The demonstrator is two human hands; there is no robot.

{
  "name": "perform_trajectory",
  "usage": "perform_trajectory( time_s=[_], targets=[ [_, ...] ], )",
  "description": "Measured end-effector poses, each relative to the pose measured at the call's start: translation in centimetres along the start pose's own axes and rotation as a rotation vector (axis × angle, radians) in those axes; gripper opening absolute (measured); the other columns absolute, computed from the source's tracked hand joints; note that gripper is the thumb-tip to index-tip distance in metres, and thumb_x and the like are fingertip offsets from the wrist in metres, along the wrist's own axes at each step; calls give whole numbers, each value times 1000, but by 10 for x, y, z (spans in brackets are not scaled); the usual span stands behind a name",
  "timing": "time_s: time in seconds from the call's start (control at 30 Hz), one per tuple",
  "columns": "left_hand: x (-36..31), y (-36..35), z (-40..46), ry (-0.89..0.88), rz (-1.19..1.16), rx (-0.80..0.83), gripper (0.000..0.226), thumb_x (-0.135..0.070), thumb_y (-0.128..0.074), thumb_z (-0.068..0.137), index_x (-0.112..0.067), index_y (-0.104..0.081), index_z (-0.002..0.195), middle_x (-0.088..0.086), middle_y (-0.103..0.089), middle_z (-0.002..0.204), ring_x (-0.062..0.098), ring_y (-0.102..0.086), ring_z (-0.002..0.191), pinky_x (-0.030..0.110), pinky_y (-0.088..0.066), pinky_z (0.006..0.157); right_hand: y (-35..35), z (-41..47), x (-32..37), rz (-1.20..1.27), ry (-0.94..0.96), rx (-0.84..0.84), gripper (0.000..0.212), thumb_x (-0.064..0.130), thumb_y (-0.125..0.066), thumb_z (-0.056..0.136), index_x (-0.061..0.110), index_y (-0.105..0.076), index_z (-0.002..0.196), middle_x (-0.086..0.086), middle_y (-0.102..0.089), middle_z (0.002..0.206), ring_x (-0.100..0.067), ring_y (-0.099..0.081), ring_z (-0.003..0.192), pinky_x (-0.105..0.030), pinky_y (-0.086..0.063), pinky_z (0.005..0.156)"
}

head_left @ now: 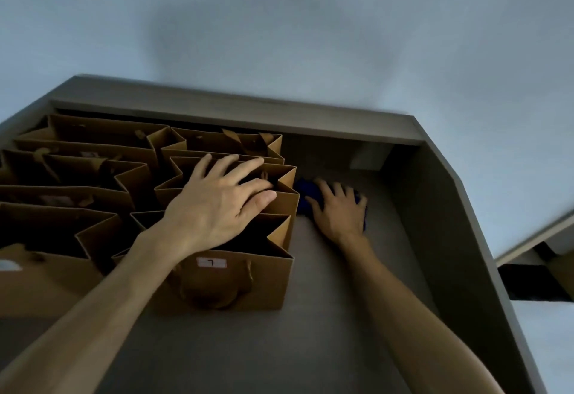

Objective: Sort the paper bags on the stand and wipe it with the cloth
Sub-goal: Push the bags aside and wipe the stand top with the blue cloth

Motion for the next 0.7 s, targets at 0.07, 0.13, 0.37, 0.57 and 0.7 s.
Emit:
perform_trajectory(
  time_s=[0.07, 0.13, 0.37, 0.57, 0.7],
  targets=[
    [0, 0, 0, -4, -2, -13, 76, -63, 4, 86, -37, -48, 135, -7, -24, 157, 23, -17, 145, 54, -12, 117, -2, -31, 0, 19, 58, -23, 55, 60, -32, 97, 40, -27, 147, -1, -46, 145, -26, -38, 133, -53, -25, 110],
    [1, -1, 0, -10, -4, -25, 74, -63, 2, 88, -36, -50, 133, -5, -27, 156, 25, -20, 144, 55, -14, 116, -4, -73, -2, 26, 72, -12, 55, 61, -33, 96, 41, -25, 147, 2, -44, 145, -24, -38, 132, -49, -26, 110],
    [3, -2, 0, 2, 0, -16, 73, -63, 4, 87, -39, -48, 134, -6, -24, 157, 24, -17, 145, 56, -12, 116, -3, -146, -8, -41, 7, 136, 62, 59, -34, 97, 45, -9, 152, 5, -22, 159, -23, -21, 144, -50, -16, 116],
    [5, -2, 2, 0, -2, -33, 68, -61, -1, 91, -38, -51, 132, -7, -27, 156, 23, -21, 144, 55, -15, 116, -1, -35, 14, -17, 65, 69, 58, 54, -34, 100, 39, -15, 153, -5, -28, 155, -31, -22, 143, -56, -19, 114],
    [7, -4, 3, -1, -4, -52, 63, -60, -7, 94, -37, -54, 129, -7, -32, 154, 23, -25, 143, 55, -18, 115, -4, 33, 30, -36, 120, 88, 60, 52, -36, 101, 32, -17, 154, -12, -26, 157, -38, -21, 144, -61, -17, 114]
  ],
)
Point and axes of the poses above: each hand's wrist, its own z-axis towards the middle knuckle, its own y-axis out of the back of the hand, x = y × z, the point moved 3 cm from there along z, towards the middle knuckle
